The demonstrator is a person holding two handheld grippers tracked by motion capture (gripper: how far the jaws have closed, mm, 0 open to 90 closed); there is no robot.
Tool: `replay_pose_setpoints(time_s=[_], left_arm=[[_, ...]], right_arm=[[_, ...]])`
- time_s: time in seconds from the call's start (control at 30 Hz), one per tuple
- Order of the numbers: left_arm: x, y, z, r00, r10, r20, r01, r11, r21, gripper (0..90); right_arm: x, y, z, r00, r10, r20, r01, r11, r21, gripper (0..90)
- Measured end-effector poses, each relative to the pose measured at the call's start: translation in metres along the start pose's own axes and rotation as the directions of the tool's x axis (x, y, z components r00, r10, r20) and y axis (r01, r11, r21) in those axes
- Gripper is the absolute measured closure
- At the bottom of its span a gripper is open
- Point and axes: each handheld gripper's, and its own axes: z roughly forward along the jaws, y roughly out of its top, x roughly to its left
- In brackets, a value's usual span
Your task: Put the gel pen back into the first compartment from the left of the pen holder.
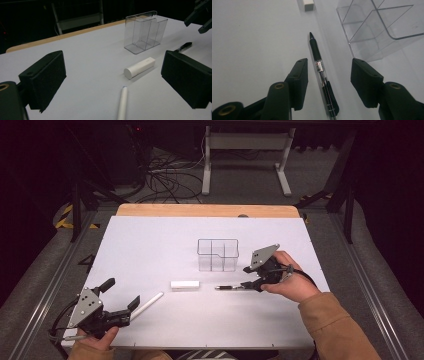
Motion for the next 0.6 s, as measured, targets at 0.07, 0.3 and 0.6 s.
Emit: replay_pose_setpoints(time_s=[0.07, 0.3, 0.6], left_arm=[[0.000, 0.000, 0.000, 1.0000, 0.001, -0.001, -0.001, 1.0000, 0.000, 6.5], [0.000, 0.000, 0.001, 1.0000, 0.003, 0.001, -0.003, 1.0000, 0.002, 6.5], [0.000, -0.001, 0.000, 1.0000, 0.001, -0.003, -0.001, 1.0000, 0.004, 6.5]], right_arm=[[0.000, 0.001, 0.004, 0.9998, -0.020, -0.007, 0.020, 1.000, 0.014, 49.8], [-0.001, 0.004, 0.017, 0.9972, -0.070, -0.028, 0.071, 0.997, 0.041, 49.4], [-0.003, 0.006, 0.029, 0.9940, -0.093, -0.057, 0.097, 0.992, 0.078, 49.7]])
